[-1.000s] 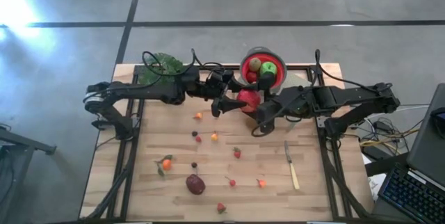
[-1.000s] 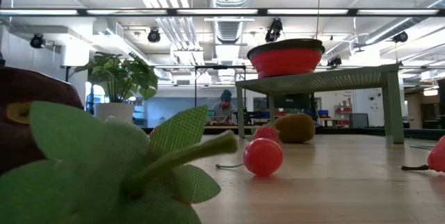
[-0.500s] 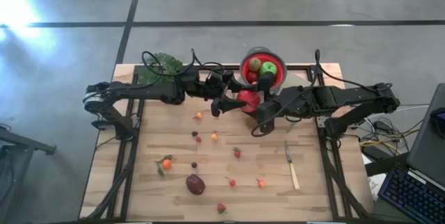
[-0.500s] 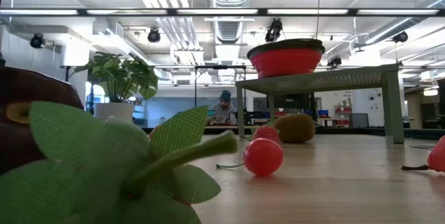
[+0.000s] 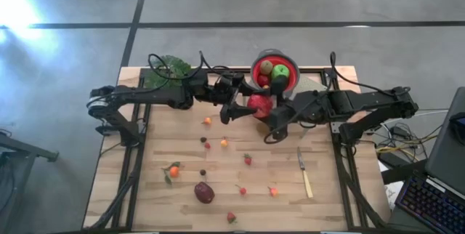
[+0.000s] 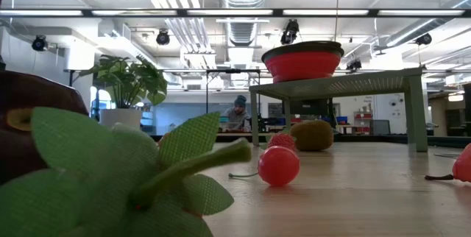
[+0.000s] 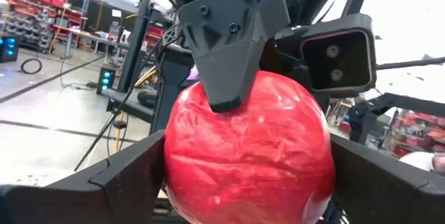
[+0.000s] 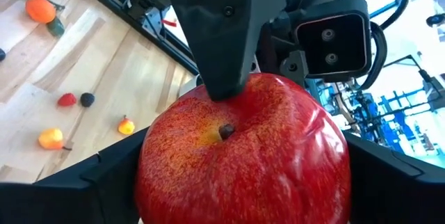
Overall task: Pick & Place Fruit
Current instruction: Put the red apple into the red strainer bowl
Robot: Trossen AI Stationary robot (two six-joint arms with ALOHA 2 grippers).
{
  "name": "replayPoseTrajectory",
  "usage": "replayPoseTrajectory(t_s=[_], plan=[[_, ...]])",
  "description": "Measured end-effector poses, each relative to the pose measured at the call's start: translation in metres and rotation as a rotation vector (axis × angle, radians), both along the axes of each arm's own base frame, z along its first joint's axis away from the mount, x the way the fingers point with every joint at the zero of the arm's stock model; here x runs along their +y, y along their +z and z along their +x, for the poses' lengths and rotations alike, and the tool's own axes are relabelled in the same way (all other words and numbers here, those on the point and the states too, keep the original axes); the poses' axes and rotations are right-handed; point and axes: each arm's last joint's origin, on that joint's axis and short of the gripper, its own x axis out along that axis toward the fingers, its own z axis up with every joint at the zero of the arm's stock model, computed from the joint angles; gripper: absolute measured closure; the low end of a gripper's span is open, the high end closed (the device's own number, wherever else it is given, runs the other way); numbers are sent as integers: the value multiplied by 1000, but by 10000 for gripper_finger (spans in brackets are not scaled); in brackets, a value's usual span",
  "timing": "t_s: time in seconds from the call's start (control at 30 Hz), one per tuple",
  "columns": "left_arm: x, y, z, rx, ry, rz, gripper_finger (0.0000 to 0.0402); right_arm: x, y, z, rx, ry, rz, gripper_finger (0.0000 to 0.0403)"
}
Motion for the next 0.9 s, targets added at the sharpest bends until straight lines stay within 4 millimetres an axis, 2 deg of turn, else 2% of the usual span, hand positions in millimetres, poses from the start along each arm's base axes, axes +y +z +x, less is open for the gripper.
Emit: replayPoseTrajectory(t_s=[0.2,0.33,0.57,0.7,0.9], plan=[[1,2,-1,-1,38,-67,33,-1,0,-1,1,-11,0,50],[2,1,0,5,65,-53,33,-1,1,-3,-3,-20,0,53],[4,8,-10,25,149,-51,32,-9,9,-13,-39,-168,-55,43],[3,17,-19,18,155,-24,32,-23,13,-17,-67,-286,-57,53],[1,23,-29,39,164,14,32,-67,8,-18,-75,-483,30,44]])
